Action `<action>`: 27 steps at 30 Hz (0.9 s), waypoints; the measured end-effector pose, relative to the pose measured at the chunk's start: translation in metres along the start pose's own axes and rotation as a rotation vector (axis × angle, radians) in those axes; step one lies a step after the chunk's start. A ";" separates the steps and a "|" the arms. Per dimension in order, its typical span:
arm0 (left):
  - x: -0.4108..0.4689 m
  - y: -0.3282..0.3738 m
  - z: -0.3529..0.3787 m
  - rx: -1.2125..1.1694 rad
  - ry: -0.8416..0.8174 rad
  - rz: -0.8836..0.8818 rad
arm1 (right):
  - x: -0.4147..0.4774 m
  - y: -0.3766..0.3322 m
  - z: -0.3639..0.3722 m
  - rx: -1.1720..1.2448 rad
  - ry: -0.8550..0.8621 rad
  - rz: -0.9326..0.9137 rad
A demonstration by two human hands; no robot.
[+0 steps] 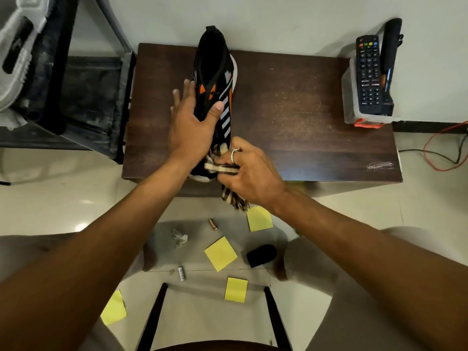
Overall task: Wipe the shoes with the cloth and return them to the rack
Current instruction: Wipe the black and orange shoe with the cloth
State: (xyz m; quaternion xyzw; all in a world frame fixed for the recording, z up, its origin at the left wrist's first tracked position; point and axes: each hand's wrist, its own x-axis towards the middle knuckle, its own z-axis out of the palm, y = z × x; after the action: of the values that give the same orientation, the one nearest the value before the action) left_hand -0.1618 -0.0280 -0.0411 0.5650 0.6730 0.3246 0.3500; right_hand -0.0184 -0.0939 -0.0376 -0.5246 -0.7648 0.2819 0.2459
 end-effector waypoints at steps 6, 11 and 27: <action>0.001 0.001 0.001 -0.021 0.015 -0.010 | -0.009 0.000 -0.013 0.185 -0.140 0.081; 0.005 -0.004 0.002 0.011 0.008 0.018 | 0.002 -0.007 -0.003 0.208 0.075 0.160; 0.010 -0.012 0.005 0.036 -0.007 0.038 | 0.000 -0.009 0.000 0.145 -0.047 0.236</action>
State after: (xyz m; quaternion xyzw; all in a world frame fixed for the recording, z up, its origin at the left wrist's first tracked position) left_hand -0.1655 -0.0196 -0.0547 0.5849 0.6666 0.3172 0.3360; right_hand -0.0245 -0.0966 -0.0317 -0.5850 -0.6808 0.3756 0.2306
